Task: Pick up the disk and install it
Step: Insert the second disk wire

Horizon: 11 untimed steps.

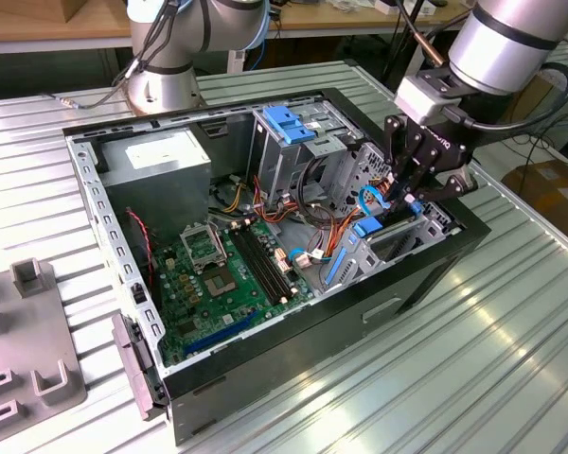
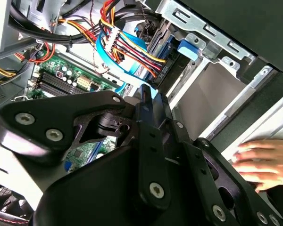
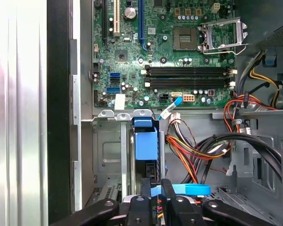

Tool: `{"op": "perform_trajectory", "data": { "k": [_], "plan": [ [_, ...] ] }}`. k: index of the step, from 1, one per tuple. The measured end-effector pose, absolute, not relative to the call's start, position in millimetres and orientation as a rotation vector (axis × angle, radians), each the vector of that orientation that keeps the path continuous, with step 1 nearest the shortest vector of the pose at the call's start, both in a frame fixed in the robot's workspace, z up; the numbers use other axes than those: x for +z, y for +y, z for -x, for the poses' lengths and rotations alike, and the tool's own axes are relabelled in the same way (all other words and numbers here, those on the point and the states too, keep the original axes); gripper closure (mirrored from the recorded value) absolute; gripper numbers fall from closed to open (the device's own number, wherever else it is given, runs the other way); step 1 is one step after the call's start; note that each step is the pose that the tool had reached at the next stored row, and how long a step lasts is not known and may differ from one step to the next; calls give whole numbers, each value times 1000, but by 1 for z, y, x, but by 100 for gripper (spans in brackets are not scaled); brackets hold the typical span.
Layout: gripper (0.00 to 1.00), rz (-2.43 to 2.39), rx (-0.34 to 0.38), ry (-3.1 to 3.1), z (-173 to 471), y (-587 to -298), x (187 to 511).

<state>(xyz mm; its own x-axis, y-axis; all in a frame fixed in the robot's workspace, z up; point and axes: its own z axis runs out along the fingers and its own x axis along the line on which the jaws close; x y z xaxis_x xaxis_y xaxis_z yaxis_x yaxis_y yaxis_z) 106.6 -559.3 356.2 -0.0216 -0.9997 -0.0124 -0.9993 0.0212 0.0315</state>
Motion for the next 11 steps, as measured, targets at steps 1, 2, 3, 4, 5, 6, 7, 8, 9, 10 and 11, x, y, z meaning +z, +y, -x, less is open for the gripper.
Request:
{"op": "perform_trajectory", "data": {
  "k": [1, 2, 3, 4, 5, 6, 7, 8, 9, 10, 11],
  "plan": [
    [78, -2188, -49, -2235, -107, -559, 356],
    [90, -2188, -49, -2235, -107, -559, 356],
    [90, -2188, -49, -2235, -107, -559, 356],
    [90, -2188, -49, -2235, -107, -559, 357],
    [90, -2188, -49, -2235, -107, -559, 357],
    [90, -2188, -49, -2235, -107, -559, 357],
    [90, -2188, -49, -2235, -107, -559, 357],
    [90, -2188, -49, -2235, -107, -559, 357],
    [90, -2188, -49, -2235, -107, -559, 357],
    [90, -2188, -49, -2235, -107, -559, 357],
    [90, -2188, -49, -2235, -107, -559, 357]
  ]
}}
